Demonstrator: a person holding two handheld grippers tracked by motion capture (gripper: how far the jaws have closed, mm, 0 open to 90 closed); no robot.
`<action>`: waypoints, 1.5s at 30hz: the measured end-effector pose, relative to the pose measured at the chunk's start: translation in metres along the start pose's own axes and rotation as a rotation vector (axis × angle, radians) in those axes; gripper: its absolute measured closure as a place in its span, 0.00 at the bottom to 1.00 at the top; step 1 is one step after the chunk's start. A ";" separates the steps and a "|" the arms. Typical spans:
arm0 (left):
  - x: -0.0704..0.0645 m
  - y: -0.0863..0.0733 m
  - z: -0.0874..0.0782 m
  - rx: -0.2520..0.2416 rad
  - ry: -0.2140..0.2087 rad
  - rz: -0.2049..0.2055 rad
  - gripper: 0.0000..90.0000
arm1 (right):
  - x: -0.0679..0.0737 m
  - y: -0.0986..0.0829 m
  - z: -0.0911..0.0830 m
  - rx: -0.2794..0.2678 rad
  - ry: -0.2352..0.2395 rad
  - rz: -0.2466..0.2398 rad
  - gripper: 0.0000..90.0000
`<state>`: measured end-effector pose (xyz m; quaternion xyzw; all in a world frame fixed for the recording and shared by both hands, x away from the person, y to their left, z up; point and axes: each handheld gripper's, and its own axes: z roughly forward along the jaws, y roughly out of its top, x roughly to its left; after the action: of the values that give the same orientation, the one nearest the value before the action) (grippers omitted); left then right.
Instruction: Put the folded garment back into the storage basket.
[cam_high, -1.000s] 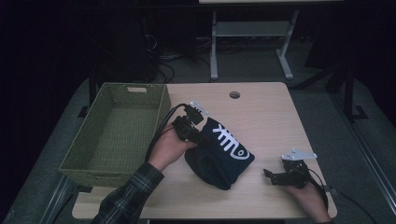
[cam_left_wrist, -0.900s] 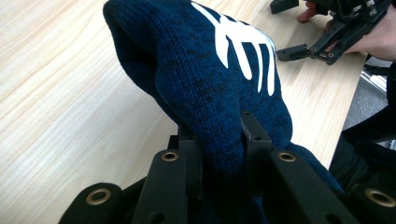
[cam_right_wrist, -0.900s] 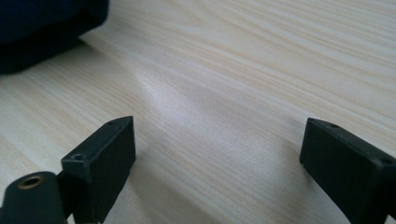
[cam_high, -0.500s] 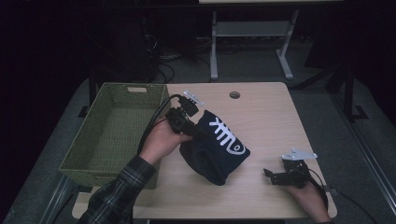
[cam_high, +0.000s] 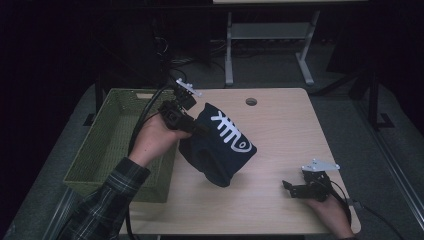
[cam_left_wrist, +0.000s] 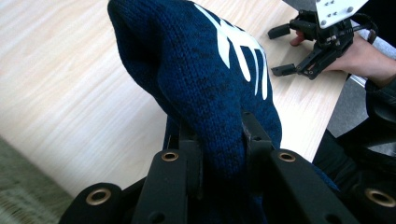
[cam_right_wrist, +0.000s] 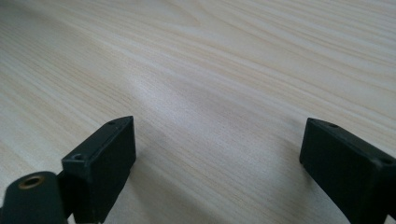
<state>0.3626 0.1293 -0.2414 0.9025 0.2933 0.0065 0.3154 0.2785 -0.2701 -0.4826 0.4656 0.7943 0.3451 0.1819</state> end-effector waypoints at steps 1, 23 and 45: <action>0.001 0.000 -0.004 -0.001 0.005 -0.001 0.83 | 0.000 0.000 0.000 0.000 0.000 0.000 0.11; 0.026 -0.022 -0.089 -0.082 0.138 -0.085 0.83 | 0.000 0.000 0.000 0.000 -0.005 0.007 0.11; 0.058 -0.072 -0.156 -0.146 0.275 -0.218 0.84 | 0.000 0.000 0.000 0.000 -0.006 0.009 0.12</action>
<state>0.3417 0.2937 -0.1677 0.8308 0.4283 0.1169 0.3356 0.2785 -0.2702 -0.4826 0.4701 0.7918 0.3445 0.1828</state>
